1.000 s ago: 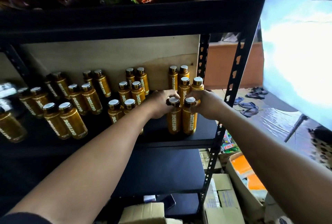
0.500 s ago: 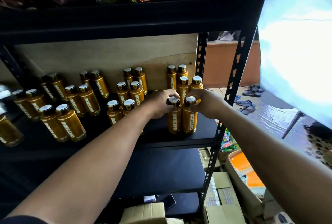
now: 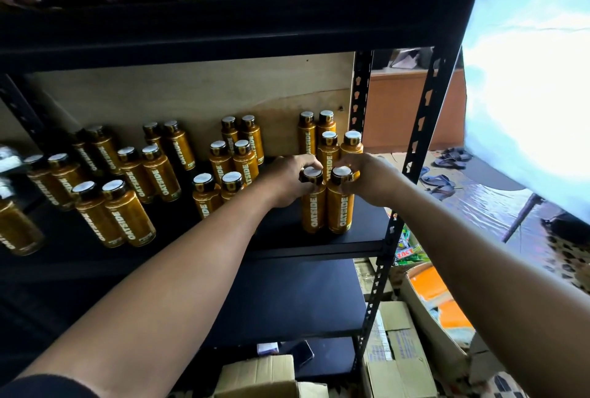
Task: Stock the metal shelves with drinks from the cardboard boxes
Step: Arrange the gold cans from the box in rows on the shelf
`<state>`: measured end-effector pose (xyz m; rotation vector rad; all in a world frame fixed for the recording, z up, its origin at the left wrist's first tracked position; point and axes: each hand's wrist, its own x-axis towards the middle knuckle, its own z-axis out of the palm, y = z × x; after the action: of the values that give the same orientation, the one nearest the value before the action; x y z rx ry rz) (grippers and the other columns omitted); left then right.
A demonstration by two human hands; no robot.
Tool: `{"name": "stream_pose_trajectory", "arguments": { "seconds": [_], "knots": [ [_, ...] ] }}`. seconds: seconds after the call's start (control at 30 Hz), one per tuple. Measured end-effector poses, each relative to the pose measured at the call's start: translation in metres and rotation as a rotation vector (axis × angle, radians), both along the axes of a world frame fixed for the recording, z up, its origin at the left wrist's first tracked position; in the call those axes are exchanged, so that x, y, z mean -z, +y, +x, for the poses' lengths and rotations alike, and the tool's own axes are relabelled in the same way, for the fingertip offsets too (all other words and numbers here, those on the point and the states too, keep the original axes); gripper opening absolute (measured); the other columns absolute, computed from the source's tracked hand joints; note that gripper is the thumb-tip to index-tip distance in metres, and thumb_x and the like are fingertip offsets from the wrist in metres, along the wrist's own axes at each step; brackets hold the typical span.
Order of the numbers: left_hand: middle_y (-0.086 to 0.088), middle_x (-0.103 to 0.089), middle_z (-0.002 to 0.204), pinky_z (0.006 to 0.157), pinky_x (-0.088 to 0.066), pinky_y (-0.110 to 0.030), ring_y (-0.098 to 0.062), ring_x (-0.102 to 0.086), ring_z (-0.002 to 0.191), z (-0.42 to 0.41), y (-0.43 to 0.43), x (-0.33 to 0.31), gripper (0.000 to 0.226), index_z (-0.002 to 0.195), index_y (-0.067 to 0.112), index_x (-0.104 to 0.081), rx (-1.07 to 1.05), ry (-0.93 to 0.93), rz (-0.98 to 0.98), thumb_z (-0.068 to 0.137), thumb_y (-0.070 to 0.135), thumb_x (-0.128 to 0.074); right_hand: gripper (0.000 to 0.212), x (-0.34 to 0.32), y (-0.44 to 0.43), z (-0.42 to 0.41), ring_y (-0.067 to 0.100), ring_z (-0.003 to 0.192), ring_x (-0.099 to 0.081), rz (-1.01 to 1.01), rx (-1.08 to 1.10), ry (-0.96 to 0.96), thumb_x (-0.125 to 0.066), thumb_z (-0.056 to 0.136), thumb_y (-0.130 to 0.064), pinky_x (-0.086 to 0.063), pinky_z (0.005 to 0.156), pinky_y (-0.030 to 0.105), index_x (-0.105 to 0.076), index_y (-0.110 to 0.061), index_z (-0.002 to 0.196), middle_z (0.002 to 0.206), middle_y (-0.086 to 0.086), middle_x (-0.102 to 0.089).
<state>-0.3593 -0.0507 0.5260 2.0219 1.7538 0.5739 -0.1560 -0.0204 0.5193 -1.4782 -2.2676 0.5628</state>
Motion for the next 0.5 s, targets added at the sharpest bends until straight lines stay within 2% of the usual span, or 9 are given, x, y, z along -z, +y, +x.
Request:
{"name": "stream_pose_trajectory", "arguments": {
  "seconds": [0.1,0.23,0.5],
  "knots": [
    [0.001,-0.056,0.141,0.087,-0.048,-0.032,-0.018,-0.056,0.118,0.0005,-0.0001,-0.0007,0.041,0.128,0.039,-0.057,-0.002,0.006,0.001,0.093,0.022,-0.071,0.044,0.0013,0.0034,0.0001,0.023,0.113,-0.058,0.002,0.015,-0.019,-0.077,0.088,-0.028,-0.052,0.090,0.038,-0.061,-0.038,0.127,0.126,0.000,-0.063],
    [0.001,-0.056,0.140,0.083,-0.046,-0.031,-0.016,-0.056,0.114,0.0025,-0.0001,0.0001,0.042,0.132,0.036,-0.056,-0.002,0.009,0.008,0.094,0.023,-0.069,0.045,0.0021,0.0068,0.0007,0.021,0.108,-0.059,0.002,0.020,-0.029,-0.076,0.089,-0.026,-0.051,0.082,0.034,-0.060,-0.041,0.128,0.128,0.001,-0.063],
    [0.000,-0.056,0.140,0.081,-0.045,-0.030,-0.016,-0.055,0.113,0.0021,0.0010,0.0011,0.043,0.133,0.036,-0.056,0.000,-0.001,0.001,0.094,0.024,-0.069,0.043,0.0025,0.0065,0.0006,0.023,0.110,-0.059,0.015,0.015,-0.047,-0.074,0.089,-0.028,-0.055,0.090,0.041,-0.059,-0.041,0.127,0.127,0.001,-0.064]
  ]
}}
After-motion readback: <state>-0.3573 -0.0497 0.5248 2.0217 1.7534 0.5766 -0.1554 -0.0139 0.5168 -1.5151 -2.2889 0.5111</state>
